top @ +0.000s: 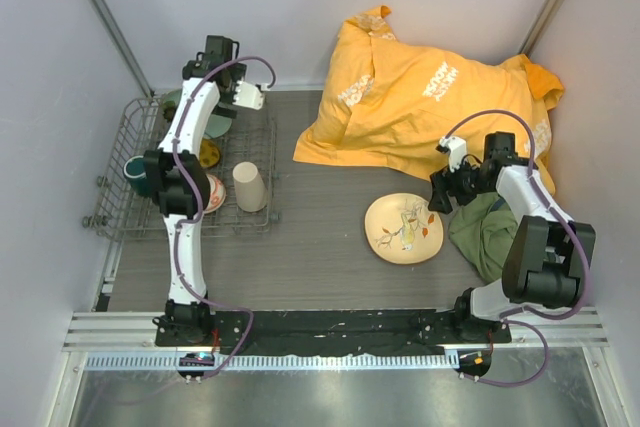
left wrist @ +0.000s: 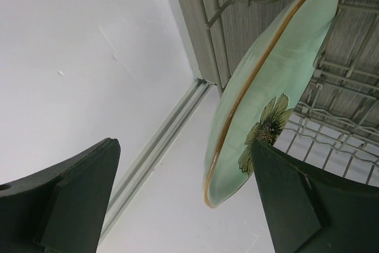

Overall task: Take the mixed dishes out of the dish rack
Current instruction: Pick up the plate from the dish rack.

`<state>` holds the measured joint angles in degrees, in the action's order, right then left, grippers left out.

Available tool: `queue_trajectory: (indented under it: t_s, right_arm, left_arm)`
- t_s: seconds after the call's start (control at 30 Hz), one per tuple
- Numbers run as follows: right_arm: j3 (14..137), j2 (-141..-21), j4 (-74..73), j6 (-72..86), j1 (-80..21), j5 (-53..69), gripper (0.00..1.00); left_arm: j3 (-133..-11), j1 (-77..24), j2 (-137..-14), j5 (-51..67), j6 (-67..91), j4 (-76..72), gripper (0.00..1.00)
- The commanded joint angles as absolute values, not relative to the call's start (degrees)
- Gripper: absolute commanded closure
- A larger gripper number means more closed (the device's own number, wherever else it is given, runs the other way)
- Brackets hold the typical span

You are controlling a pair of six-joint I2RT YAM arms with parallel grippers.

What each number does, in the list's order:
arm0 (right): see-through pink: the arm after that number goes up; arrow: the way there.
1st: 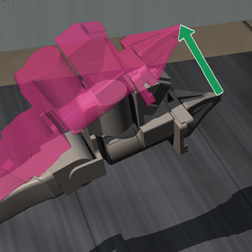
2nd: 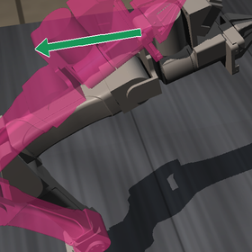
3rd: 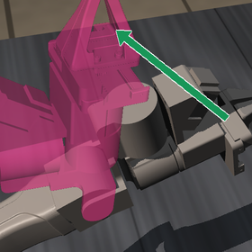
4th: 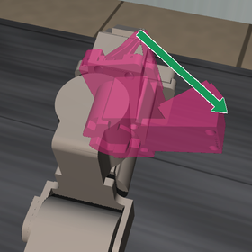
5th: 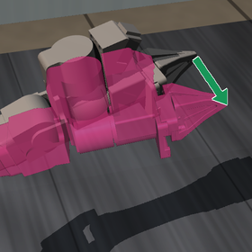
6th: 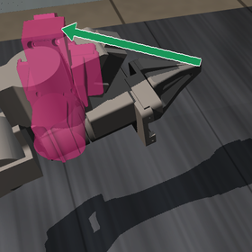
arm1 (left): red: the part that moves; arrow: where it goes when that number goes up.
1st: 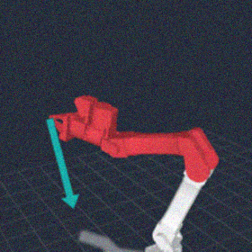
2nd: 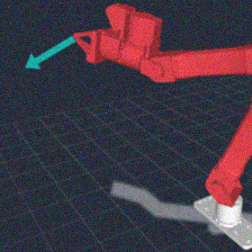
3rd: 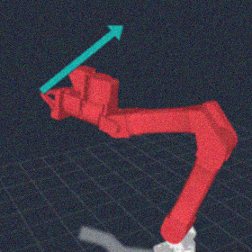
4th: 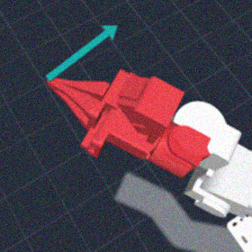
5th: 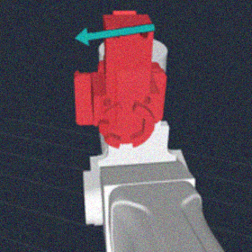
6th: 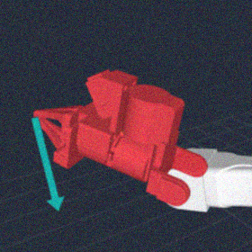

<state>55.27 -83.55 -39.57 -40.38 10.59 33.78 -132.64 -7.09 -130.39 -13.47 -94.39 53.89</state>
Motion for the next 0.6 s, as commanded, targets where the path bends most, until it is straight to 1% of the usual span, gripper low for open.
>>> queue_trajectory:
  t_s: [0.0,0.23,0.37,0.43,0.53,0.57]
  right_arm:
    - [55.2,-84.64,-37.27,-40.69,10.28,35.6,0.17]
    - [55.2,-86.83,-36.47,-40.34,10.37,35.51,0.17]
    - [55.2,-87.36,-36.12,-40.25,10.37,35.6,0.18]
    - [54.93,-87.45,-35.95,-40.17,10.28,35.68,0.18]
    - [53.97,-87.28,-35.77,-40.25,10.37,35.51,0.19]
    - [53.7,-87.28,-35.6,-40.43,10.28,35.42,0.19]
  left_arm:
    - [-137.72,-6.07,-132.36,-16.08,-99.49,57.57,0.03]
    - [-137.72,-5.71,-133.94,-16.17,-101.69,58.27,0.06]
    - [-137.81,-5.63,-134.91,-16.87,-102.48,58.27,0.13]
    - [-137.9,-5.54,-135.61,-16.79,-102.83,57.84,0.15]
    - [-138.25,-5.45,-136.4,-17.31,-103.36,57.13,0.25]
    - [-138.34,-5.36,-136.49,-17.4,-103.53,57.13,0.32]
